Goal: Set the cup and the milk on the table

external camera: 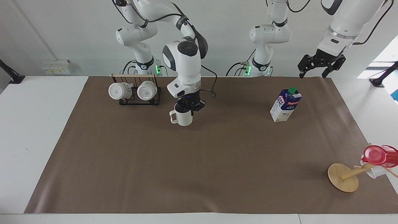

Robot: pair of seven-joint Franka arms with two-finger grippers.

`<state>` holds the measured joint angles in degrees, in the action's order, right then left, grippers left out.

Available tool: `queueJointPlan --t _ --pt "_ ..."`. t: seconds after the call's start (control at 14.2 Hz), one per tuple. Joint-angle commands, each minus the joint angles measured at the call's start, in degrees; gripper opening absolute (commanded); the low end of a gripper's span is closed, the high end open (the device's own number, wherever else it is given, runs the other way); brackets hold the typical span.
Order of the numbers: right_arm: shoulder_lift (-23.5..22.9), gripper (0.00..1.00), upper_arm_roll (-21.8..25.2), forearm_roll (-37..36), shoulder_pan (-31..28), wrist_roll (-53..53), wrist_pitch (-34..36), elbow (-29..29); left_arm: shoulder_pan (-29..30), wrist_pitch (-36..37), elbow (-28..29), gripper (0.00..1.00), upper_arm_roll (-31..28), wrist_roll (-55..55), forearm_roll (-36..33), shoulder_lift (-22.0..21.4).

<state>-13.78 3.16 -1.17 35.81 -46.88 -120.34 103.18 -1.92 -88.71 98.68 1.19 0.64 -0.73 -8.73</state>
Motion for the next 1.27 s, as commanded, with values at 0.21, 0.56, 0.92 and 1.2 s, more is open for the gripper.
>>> queueJointPlan --t 0.21,0.56,0.92,1.2 --pt "-7.22 0.00 0.09 -0.33 3.65 -5.24 -1.12 -4.91 -0.36 -0.58 1.96 1.00 -0.57 1.74 0.02 -1.55" --pt "-6.79 0.00 0.01 0.11 3.83 -4.45 -1.56 -2.99 -0.27 -1.72 4.50 1.00 -0.48 3.48 0.02 -2.34" --pt "-7.22 0.00 -0.26 -0.07 3.91 -1.03 -2.26 -2.28 -0.10 -5.67 10.21 1.00 -0.57 4.73 0.20 -4.98" --pt "-7.14 0.00 -0.69 0.11 3.91 3.36 -2.26 -2.28 -0.01 -8.23 13.82 1.00 -0.84 4.81 0.20 -6.04"
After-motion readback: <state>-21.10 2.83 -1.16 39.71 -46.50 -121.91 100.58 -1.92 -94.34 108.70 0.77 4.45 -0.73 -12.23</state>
